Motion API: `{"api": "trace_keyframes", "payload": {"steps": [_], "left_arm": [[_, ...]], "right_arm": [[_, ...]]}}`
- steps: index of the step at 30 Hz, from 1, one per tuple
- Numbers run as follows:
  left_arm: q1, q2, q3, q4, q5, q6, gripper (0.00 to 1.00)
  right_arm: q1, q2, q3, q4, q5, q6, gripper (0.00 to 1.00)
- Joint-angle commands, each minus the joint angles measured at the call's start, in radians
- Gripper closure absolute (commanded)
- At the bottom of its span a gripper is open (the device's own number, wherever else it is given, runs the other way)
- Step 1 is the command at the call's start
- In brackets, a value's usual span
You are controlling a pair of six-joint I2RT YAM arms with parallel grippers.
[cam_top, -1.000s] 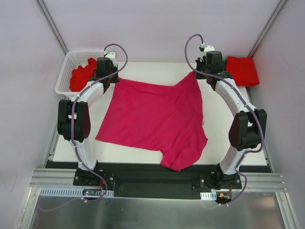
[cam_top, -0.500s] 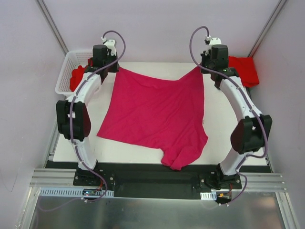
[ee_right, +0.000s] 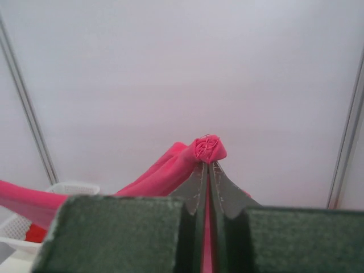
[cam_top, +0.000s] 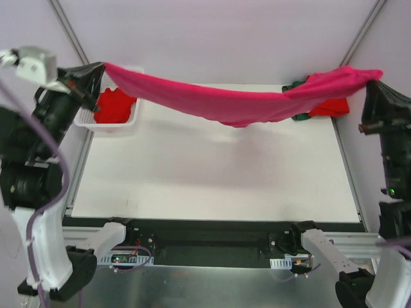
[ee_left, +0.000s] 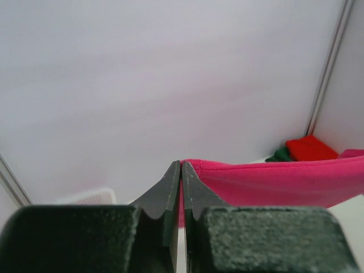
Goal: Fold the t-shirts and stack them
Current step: Flatten out the tshirt
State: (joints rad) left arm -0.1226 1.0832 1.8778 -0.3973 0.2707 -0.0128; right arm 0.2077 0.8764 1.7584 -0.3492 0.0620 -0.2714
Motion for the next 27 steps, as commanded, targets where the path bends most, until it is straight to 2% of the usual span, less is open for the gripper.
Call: {"api": "trace_keyframes", "payload": {"steps": [1,8,15,22,26,27], "left_arm": [[0.009,-0.091,0.01,-0.126,-0.008,0.019,1.0],[0.011,-0.151,0.041,-0.17,-0.031,0.028,1.0],[0.009,-0.077,-0.006,-0.131,-0.051,0.056,1.0],[0.009,0.087,-0.186,0.041,-0.088,0.108,1.0],[0.009,0.239,-0.36,0.196,-0.119,0.106,1.0],[0.009,0.271,-0.391,0.281,-0.125,0.088,1.0]], "right_arm": [[-0.004,-0.054,-0.007,-0.063,-0.033,-0.009,0.99],[-0.002,-0.102,0.003,-0.067,-0.039,-0.006,0.99],[-0.004,-0.027,-0.039,-0.004,-0.005,-0.025,0.99],[-0.005,0.159,-0.178,0.111,0.01,-0.032,0.99],[-0.007,0.309,-0.244,0.159,0.019,-0.015,0.99],[-0.007,0.373,-0.263,0.183,0.025,0.0,0.99]]}}
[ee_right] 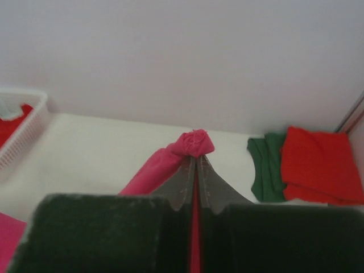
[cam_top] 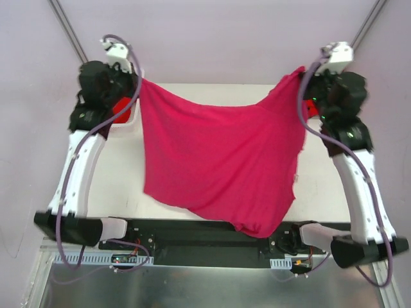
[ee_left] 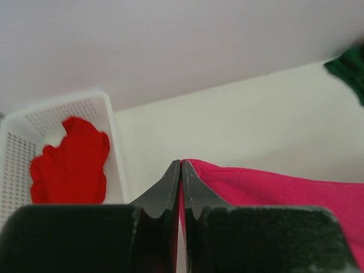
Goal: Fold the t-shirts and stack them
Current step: Flatten out the tshirt
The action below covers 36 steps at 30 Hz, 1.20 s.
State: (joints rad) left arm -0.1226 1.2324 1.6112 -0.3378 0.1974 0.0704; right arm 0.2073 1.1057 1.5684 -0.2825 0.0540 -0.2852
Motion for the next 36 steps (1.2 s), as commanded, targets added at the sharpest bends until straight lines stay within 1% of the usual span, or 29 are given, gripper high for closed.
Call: {"api": "trace_keyframes", "payload": {"steps": [1,2,3,5,9,12,13,14,16,18,24,26,27,32,36], "left_arm": [[0.009,0.156,-0.14,0.252,-0.053,-0.006,1.0],[0.011,0.23,-0.152,0.273,-0.055,-0.014,1.0],[0.009,0.268,-0.145,0.298,-0.043,-0.03,1.0],[0.009,0.338,-0.107,0.309,-0.027,-0.044,1.0],[0.009,0.357,-0.028,0.3,0.002,-0.038,1.0],[0.009,0.337,0.088,0.176,0.026,-0.006,1.0],[0.009,0.322,0.114,0.149,0.04,-0.001,1.0],[0.009,0.274,0.139,0.111,0.045,0.002,1.0],[0.009,0.222,0.159,0.077,0.053,0.006,1.0],[0.009,0.148,0.202,0.007,0.06,0.008,1.0],[0.009,-0.069,0.231,-0.099,0.071,-0.003,1.0],[0.009,-0.152,0.22,-0.116,0.063,-0.007,1.0],[0.009,-0.175,0.22,-0.131,0.053,-0.012,1.0],[0.009,-0.31,0.227,-0.158,0.037,-0.017,1.0],[0.009,-0.349,0.228,-0.162,0.005,-0.006,1.0]], "right_arm": [[-0.006,0.175,-0.082,0.153,0.038,0.018,0.99],[-0.008,0.215,-0.082,0.16,0.044,0.021,0.99],[-0.008,0.268,-0.082,0.169,0.058,0.024,0.99],[-0.008,0.312,-0.07,0.186,0.069,0.014,0.99],[-0.009,0.321,-0.019,0.174,0.078,0.008,0.99],[-0.008,0.275,0.041,0.126,0.063,0.006,0.99],[-0.008,0.258,0.068,0.115,0.058,0.006,0.99],[-0.008,0.215,0.079,0.106,0.049,0.004,0.99],[-0.006,0.165,0.107,0.077,0.03,0.003,0.99],[-0.005,0.083,0.113,0.059,0.017,0.001,0.99],[-0.005,-0.104,0.151,-0.01,-0.02,-0.019,0.99],[-0.005,-0.148,0.16,-0.021,-0.031,-0.023,0.99],[-0.005,-0.185,0.165,-0.036,-0.032,-0.023,0.99],[-0.005,-0.271,0.183,-0.06,-0.045,-0.028,0.99],[-0.005,-0.303,0.182,-0.054,-0.042,-0.025,0.99]]}}
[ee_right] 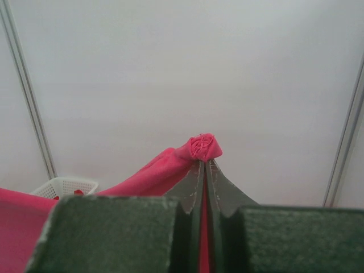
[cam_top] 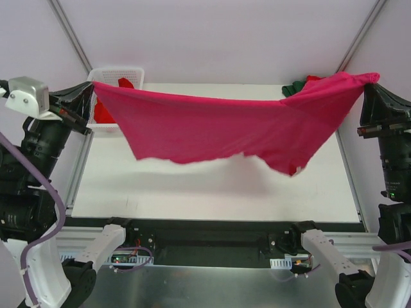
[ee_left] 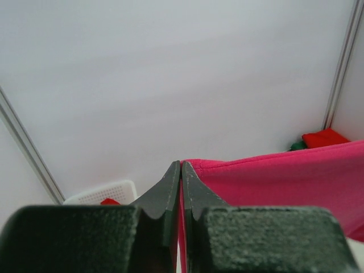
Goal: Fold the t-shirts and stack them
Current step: Flatten out the tshirt
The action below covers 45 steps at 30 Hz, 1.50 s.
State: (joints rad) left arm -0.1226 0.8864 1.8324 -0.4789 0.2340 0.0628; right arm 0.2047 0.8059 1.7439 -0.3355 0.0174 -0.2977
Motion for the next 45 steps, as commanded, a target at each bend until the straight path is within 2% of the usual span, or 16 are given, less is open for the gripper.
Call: {"api": "trace_keyframes", "payload": {"steps": [1,6,10,13,17,22,29,37,45], "left_arm": [[0.009,0.0,0.004,-0.018,-0.039,0.005,1.0],[0.009,0.063,-0.044,0.026,-0.044,0.023,1.0],[0.009,0.126,-0.249,0.186,-0.056,0.025,1.0],[0.009,0.251,-0.355,0.322,-0.074,0.023,1.0],[0.009,0.394,-0.306,0.356,-0.059,0.022,1.0],[0.009,0.439,-0.15,0.323,-0.026,0.037,1.0],[0.009,0.338,-0.07,0.249,0.004,0.028,1.0],[0.009,0.182,-0.123,0.174,-0.005,0.012,1.0],[0.009,0.094,-0.17,0.128,0.01,-0.023,1.0]], "right_arm": [[-0.002,-0.002,-0.001,0.003,-0.005,-0.012,0.99],[-0.002,0.061,-0.035,0.03,0.039,-0.024,0.99],[-0.001,0.147,-0.145,0.087,0.061,-0.015,0.99],[-0.002,0.261,-0.237,0.15,0.078,-0.003,0.99],[-0.002,0.407,-0.232,0.197,0.081,-0.001,0.99],[-0.002,0.444,-0.087,0.176,0.05,-0.001,0.99],[0.002,0.359,0.043,0.086,0.006,-0.021,0.99],[0.001,0.201,0.176,-0.054,-0.083,-0.017,0.99],[0.002,0.004,0.227,-0.192,-0.135,0.022,0.99]]}}
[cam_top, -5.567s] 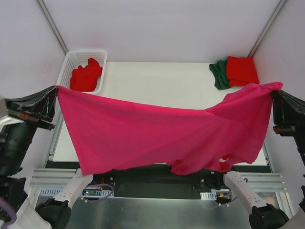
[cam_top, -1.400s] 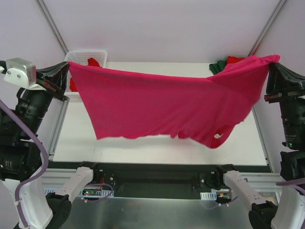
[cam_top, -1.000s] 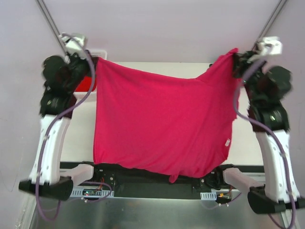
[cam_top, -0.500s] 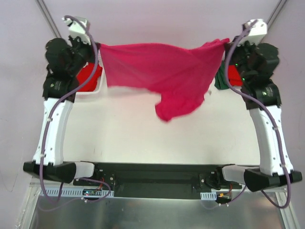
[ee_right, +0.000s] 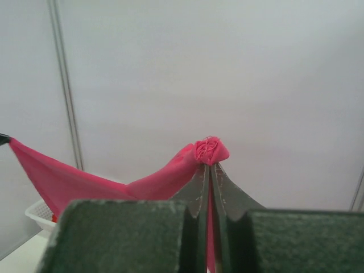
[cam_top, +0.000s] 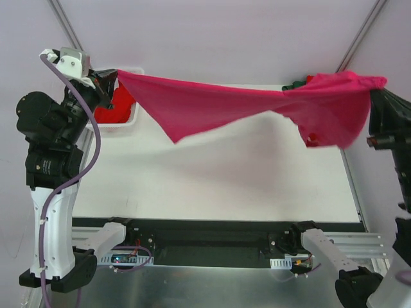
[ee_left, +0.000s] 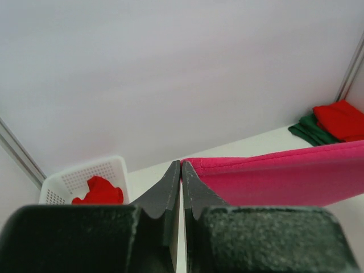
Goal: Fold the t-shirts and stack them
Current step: Flatten out the tshirt
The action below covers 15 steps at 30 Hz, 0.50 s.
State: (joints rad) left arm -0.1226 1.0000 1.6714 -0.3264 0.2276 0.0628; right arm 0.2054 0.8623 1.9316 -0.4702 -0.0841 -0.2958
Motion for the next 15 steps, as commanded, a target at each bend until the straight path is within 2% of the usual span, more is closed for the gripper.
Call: {"api": "trace_keyframes", "payload": {"steps": [1,10,15], "left_arm": [[0.009,-0.035,-0.003,-0.04,0.013,-0.026,1.0],[0.009,-0.072,0.094,-0.111,-0.051,0.009,1.0],[0.009,0.039,0.027,-0.094,-0.096,0.034,1.0]], "right_arm": [[0.0,-0.074,0.047,-0.065,-0.042,0.021,0.99],[-0.001,-0.086,0.006,-0.065,-0.022,0.027,0.99],[-0.003,-0.017,-0.227,0.025,0.052,0.015,0.99]]}}
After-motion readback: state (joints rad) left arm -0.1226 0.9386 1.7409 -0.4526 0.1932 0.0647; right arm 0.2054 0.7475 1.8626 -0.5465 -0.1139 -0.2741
